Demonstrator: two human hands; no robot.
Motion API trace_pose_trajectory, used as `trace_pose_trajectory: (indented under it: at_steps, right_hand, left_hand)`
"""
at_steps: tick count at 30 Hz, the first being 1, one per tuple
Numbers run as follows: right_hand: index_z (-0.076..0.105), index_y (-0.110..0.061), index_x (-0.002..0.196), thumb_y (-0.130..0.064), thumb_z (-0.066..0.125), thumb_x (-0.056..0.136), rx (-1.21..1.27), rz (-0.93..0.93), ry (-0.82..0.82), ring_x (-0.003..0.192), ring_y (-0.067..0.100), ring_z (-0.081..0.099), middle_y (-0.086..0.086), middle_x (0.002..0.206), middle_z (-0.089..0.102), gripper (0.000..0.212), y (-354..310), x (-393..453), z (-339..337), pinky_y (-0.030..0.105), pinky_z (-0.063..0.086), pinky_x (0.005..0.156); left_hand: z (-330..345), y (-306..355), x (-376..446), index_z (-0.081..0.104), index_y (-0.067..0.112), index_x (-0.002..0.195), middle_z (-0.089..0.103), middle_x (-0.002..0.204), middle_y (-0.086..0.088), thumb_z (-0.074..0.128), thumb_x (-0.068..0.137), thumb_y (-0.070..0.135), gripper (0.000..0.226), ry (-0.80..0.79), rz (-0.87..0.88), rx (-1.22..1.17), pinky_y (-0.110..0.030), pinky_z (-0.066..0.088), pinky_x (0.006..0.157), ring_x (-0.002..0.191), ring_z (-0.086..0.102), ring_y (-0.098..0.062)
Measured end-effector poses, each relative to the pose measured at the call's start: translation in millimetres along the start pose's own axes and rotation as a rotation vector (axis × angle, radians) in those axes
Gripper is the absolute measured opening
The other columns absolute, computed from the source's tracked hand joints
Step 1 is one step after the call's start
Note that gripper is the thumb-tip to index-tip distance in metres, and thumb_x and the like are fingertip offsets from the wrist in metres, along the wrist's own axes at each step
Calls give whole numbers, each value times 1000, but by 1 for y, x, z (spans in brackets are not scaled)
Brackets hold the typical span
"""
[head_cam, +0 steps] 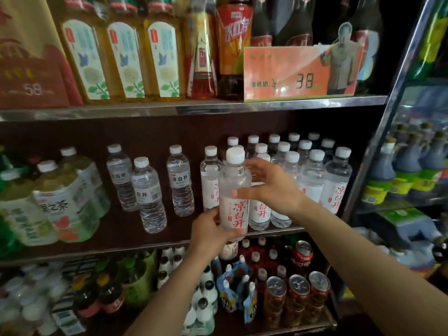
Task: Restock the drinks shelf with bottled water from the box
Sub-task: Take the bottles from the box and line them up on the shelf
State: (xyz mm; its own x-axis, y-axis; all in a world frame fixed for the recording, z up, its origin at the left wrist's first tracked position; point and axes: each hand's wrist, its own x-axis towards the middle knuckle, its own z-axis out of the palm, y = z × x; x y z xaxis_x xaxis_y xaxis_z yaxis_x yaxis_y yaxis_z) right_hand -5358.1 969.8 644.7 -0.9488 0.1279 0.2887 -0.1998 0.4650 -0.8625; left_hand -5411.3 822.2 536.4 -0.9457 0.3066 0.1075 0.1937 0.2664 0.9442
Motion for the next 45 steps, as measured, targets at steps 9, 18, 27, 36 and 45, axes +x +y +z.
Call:
trace_pose_trajectory:
  at_steps: [9, 18, 27, 36, 45]
  right_hand:
    - [61, -15, 118, -39, 82, 69, -494, -27, 77, 99, 18, 64, 1, 109, 67, 58, 45, 23, 7, 34, 53, 83]
    - [55, -7, 103, -53, 64, 82, -866, -40, 231, 90, 30, 64, 12, 92, 66, 51, 42, 36, 21, 33, 48, 66]
    - [48, -7, 116, -54, 67, 80, -801, -40, 257, 89, 30, 64, 12, 92, 66, 62, 42, 36, 27, 31, 46, 64]
    - [48, -22, 94, -44, 70, 80, -529, -94, 338, 68, 16, 63, -6, 66, 62, 33, 26, 20, 48, 31, 49, 59]
    - [64, -15, 116, -31, 67, 88, 167, 147, -368, 97, 8, 61, -4, 106, 67, 32, -78, -28, 184, 13, 46, 74]
  left_hand:
    - [39, -45, 49, 51, 22, 107, 69, 97, 9, 89, 54, 11, 66, 10, -20, 43, -20, 54, 75, 88, 67, -6]
    - [27, -48, 70, 67, 24, 100, 70, 97, 8, 83, 62, 7, 45, -56, 78, 113, -13, 50, 75, 93, 66, -5]
    - [28, -54, 62, 56, 24, 121, 67, 114, 7, 78, 72, 9, 56, -46, 89, 85, -28, 51, 97, 105, 63, -3]
    - [-8, -36, 29, 41, 12, 141, 52, 133, 3, 77, 77, 15, 73, 48, -21, 25, -22, 38, 100, 125, 48, -11]
    - [-186, -42, -84, 59, 21, 114, 64, 110, 1, 71, 83, 16, 34, 196, -213, -159, -21, 48, 89, 109, 62, -8]
